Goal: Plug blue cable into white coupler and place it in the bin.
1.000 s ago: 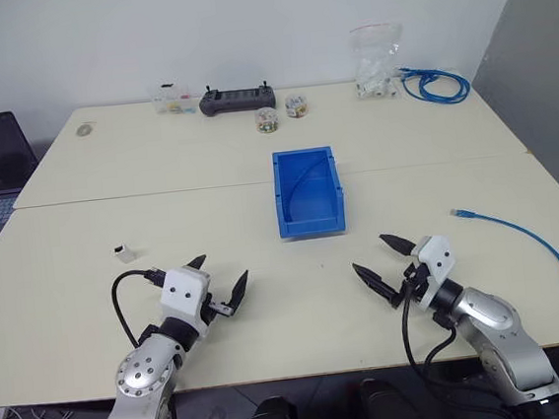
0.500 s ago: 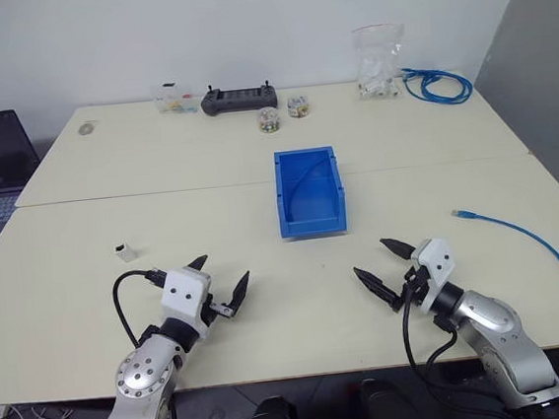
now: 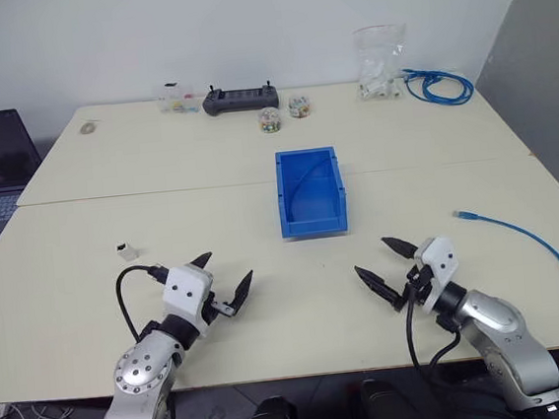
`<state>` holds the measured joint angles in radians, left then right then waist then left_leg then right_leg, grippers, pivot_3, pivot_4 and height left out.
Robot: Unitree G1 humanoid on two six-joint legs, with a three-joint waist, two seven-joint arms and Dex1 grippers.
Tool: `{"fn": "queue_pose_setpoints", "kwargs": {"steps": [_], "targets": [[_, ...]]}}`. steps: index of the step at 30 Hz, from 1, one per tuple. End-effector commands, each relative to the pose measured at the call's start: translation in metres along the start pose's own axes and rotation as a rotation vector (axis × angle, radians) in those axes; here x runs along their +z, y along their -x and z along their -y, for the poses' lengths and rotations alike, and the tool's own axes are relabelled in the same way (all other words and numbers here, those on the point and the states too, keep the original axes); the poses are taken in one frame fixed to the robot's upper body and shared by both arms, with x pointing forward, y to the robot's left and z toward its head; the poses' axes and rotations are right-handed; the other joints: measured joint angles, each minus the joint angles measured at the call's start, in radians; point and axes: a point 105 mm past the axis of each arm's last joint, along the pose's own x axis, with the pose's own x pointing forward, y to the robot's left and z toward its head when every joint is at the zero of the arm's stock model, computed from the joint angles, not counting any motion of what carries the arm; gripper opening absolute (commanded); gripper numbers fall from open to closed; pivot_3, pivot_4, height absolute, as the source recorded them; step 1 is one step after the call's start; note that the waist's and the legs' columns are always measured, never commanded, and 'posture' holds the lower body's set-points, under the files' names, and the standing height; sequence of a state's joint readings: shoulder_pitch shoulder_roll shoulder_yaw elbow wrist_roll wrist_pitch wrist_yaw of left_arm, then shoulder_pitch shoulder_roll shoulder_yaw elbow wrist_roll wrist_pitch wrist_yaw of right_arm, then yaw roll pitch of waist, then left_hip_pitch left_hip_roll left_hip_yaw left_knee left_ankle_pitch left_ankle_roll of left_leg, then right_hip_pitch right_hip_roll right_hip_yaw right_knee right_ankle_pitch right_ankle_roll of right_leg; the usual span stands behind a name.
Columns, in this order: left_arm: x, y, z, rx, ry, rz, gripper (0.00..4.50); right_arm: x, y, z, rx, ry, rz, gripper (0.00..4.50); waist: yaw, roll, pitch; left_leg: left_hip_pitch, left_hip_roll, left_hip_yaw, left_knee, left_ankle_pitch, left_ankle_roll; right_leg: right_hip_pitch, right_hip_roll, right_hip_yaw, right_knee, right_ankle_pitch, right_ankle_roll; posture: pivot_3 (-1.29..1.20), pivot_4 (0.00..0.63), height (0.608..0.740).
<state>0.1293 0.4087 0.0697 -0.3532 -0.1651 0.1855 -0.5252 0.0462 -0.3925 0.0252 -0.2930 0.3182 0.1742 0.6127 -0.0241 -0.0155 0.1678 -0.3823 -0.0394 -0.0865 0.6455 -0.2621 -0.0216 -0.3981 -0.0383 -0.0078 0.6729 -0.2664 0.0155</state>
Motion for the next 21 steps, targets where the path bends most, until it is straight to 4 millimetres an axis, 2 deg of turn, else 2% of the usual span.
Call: {"fn": "queue_pose_setpoints", "kwargs": {"steps": [1,4,7,12,15,21], "targets": [[0.034,-0.008,0.017,-0.158,-0.059,0.094,4.50,0.036,0.011,0.017,0.005,0.066,0.053,4.46,0.001,0.000,0.000,0.000,0.000,0.000,0.000,0.000,0.000,0.000,0.000,0.000,0.000,0.000,0.000,0.00,0.150,0.740],[0.047,-0.015,0.026,-0.238,-0.059,0.112,4.50,0.047,0.024,0.038,-0.016,0.101,0.013,4.46,0.004,0.000,0.000,0.001,0.000,0.000,0.000,0.000,0.000,0.002,0.000,-0.001,-0.001,0.000,0.000,0.00,0.150,0.740],[0.064,-0.023,0.044,-0.376,-0.042,0.112,4.50,0.047,0.047,0.079,-0.079,0.155,-0.142,4.46,0.006,0.000,0.001,0.001,0.000,0.000,0.000,0.000,0.000,0.002,0.000,-0.001,-0.001,0.000,0.000,0.00,0.150,0.740],[0.073,-0.032,0.057,-0.488,-0.068,0.071,4.50,0.029,0.075,0.134,-0.147,0.194,-0.408,4.46,0.003,-0.001,0.001,0.003,0.001,0.003,0.000,0.000,0.000,0.004,0.002,-0.001,-0.003,0.000,0.000,0.00,0.150,0.740],[0.075,-0.036,0.062,-0.526,-0.099,0.057,4.50,0.022,0.090,0.167,-0.189,0.182,-0.512,4.46,-0.003,-0.001,0.002,0.003,0.001,0.004,0.000,0.000,0.000,0.005,0.002,-0.001,-0.003,0.000,0.000,0.00,0.150,0.740],[0.077,-0.044,0.066,-0.553,-0.101,0.055,4.50,0.008,0.104,0.210,-0.238,0.157,-0.669,4.46,-0.007,0.000,0.003,0.005,0.001,0.005,0.000,0.000,0.000,0.009,0.002,-0.001,-0.008,0.001,-0.001,0.00,0.150,0.740]]}}
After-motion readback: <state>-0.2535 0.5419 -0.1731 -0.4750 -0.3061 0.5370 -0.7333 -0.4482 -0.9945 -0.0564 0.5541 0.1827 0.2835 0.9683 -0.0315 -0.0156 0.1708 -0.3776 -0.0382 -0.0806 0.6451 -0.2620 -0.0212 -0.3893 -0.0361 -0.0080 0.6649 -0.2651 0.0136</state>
